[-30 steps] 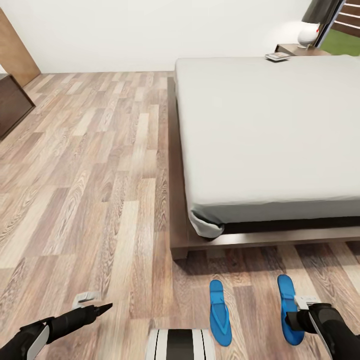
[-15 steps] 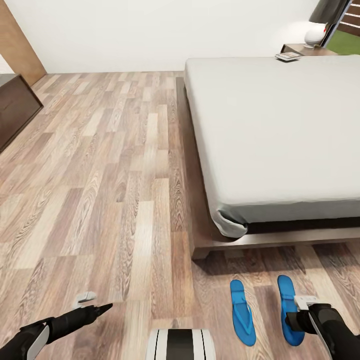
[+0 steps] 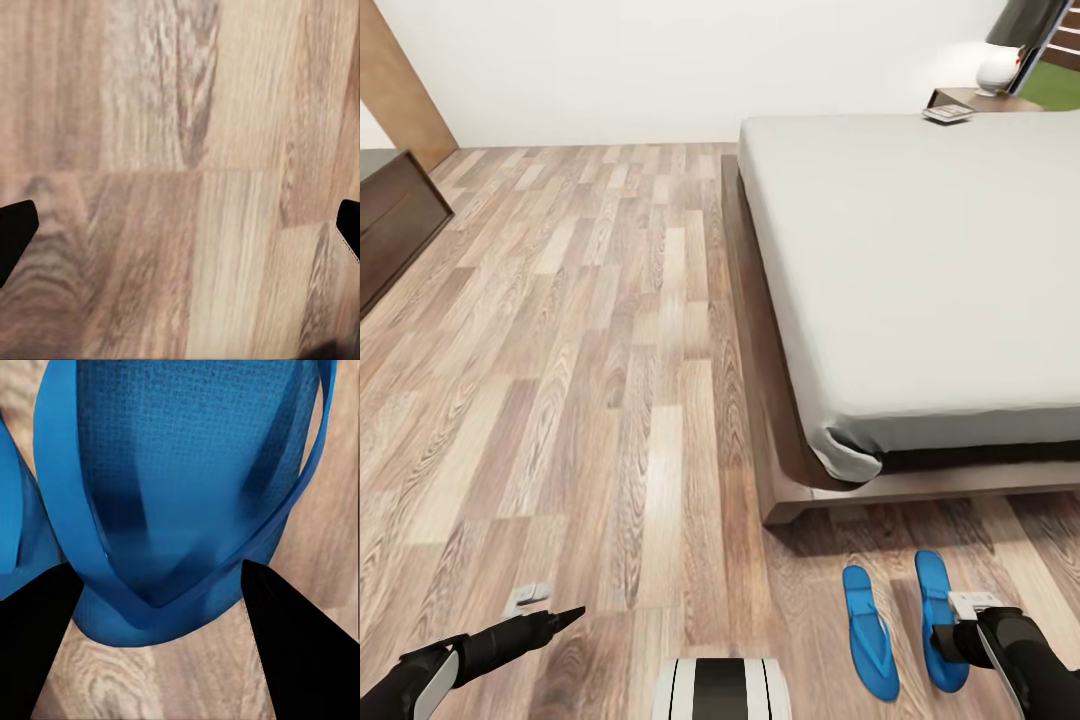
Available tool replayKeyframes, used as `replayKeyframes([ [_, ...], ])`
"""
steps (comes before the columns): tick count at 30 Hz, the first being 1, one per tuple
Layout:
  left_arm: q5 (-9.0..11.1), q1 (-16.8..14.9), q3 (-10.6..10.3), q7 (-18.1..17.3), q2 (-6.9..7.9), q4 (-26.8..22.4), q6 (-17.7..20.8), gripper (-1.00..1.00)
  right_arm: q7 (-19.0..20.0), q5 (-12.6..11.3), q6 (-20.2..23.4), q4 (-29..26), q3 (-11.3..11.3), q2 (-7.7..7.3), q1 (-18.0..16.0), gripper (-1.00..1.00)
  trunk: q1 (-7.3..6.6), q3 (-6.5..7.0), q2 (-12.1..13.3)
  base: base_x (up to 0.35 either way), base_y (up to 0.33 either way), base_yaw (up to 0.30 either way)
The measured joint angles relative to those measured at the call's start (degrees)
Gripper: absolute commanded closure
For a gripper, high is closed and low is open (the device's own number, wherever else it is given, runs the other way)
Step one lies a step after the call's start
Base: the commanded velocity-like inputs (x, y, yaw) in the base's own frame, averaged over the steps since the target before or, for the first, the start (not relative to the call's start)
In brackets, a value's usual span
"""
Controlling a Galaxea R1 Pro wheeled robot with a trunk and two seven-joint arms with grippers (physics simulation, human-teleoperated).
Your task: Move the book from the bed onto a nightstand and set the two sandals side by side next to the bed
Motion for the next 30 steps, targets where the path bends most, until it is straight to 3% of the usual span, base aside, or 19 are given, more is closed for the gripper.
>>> replayKeyframes([
  [8, 0.0, 0.0, 0.0, 0.1, 0.00, 0.1, 0.0, -1.00, -0.3, 0.4, 0.1, 0.0, 0.0, 0.00, 0.0, 1.00, 0.02, 0.00, 0.0, 0.027, 0.001, 0.000],
  [12, 0.0, 0.0, 0.0, 0.1, 0.00, 0.0, 0.0, -1.00, -2.8, 4.6, 0.3, 0.0, -0.1, 0.00, 0.0, 1.00, 0.02, 0.00, 0.0, 0.000, 0.000, 0.000],
  [15, 0.0, 0.0, 0.0, 0.1, 0.00, 0.1, 0.0, -1.00, -3.7, 5.8, 0.4, 0.0, -0.1, 0.00, 0.0, 1.00, 0.02, 0.00, 0.0, 0.000, 0.000, 0.000],
  [30, 0.0, 0.0, 0.0, 0.1, -0.08, 0.0, 0.0, -1.00, -4.0, 6.4, 0.4, 0.0, 0.0, 0.07, 0.0, 1.00, 0.08, -0.44, 0.0, 0.000, 0.000, 0.000],
])
